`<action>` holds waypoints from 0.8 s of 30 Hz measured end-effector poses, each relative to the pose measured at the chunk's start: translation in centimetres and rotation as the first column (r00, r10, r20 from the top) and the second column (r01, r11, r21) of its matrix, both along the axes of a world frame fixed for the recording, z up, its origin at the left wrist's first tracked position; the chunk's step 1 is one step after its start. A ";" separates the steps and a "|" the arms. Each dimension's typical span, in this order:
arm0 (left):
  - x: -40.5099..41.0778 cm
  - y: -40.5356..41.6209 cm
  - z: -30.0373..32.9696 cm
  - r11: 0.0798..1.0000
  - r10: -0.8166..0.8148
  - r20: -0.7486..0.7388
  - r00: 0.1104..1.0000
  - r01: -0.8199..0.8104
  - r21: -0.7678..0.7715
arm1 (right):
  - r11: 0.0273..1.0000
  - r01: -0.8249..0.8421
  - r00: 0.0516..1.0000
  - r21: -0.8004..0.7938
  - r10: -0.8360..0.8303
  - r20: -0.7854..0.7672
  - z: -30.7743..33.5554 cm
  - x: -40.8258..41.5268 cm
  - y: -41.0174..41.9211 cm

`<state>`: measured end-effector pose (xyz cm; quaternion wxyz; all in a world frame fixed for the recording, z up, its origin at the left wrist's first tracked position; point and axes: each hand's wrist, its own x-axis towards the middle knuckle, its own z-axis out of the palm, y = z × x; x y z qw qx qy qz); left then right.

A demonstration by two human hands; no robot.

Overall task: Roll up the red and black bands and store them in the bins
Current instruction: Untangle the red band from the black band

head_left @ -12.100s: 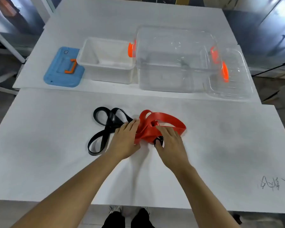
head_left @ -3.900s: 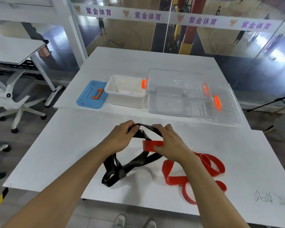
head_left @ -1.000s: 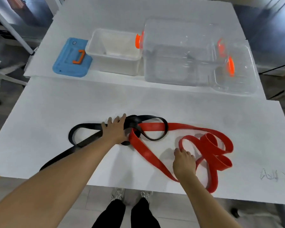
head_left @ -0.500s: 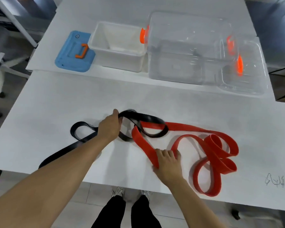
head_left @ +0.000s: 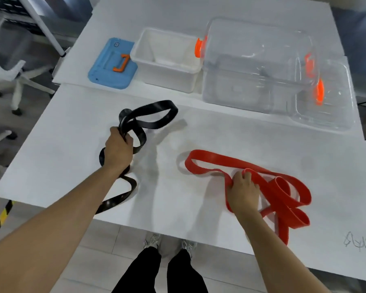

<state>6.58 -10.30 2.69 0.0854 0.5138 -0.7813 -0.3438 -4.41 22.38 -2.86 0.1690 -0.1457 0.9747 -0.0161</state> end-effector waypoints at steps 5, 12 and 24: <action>2.5 2.7 -2.1 0.966 -0.231 0.190 0.954 0.202 0.161 | 0.983 -0.173 0.985 0.058 0.173 -0.009 1.0 -3.8 -2.7; 6.2 2.7 -4.4 0.952 -0.160 0.537 0.828 0.274 -0.140 | 0.875 -0.411 0.911 0.257 0.381 0.159 -0.1 -7.1 -3.7; 7.8 2.6 -7.5 0.977 -0.211 0.522 0.827 0.165 0.134 | 0.934 -0.252 0.968 0.252 0.246 0.056 -0.6 -2.7 1.9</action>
